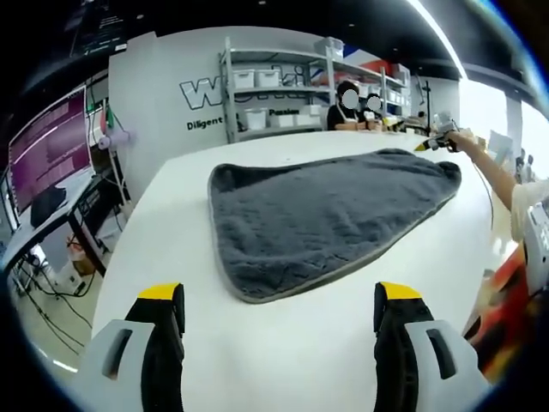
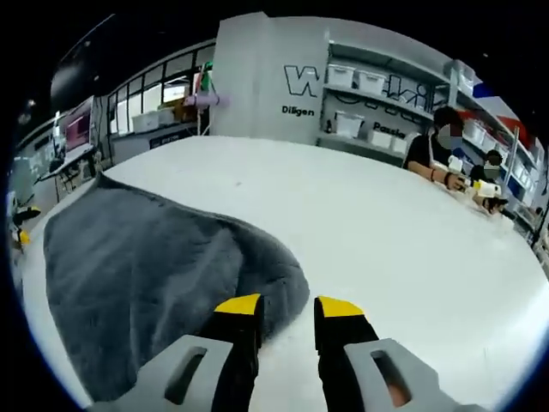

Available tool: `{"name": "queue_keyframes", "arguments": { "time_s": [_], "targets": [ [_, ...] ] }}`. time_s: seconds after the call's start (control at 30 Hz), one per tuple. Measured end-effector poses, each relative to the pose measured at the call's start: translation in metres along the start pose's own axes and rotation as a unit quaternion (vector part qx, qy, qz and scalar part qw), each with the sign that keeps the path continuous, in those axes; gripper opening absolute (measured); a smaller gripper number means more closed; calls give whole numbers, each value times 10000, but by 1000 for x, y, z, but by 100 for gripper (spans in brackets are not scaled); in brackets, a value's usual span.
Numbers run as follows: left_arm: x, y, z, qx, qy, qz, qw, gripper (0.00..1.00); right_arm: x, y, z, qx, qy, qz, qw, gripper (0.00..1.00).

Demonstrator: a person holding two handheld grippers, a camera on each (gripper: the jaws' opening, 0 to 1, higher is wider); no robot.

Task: Fold the towel on the table until its edges align and the towel forms a compact rectangular stack.

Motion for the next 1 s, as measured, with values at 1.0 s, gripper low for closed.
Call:
{"name": "queue_keyframes", "arguments": {
  "time_s": [1.0],
  "targets": [
    [4, -12, 6, 120, 123, 86, 9998, 90, -20, 75, -58, 2724, -1839, 443, 9434, 0]
  ]
}}
Point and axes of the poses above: the point that each gripper's makers call its tool centre point, and the gripper's own axes: x roughly backward along the fingers, z roughly to its left, y roughly out of its top, the point moved 3 cm from there along x, roughly backward along the fingers, and after that the axes turned 14 degrees about x, right-handed, at the moved point
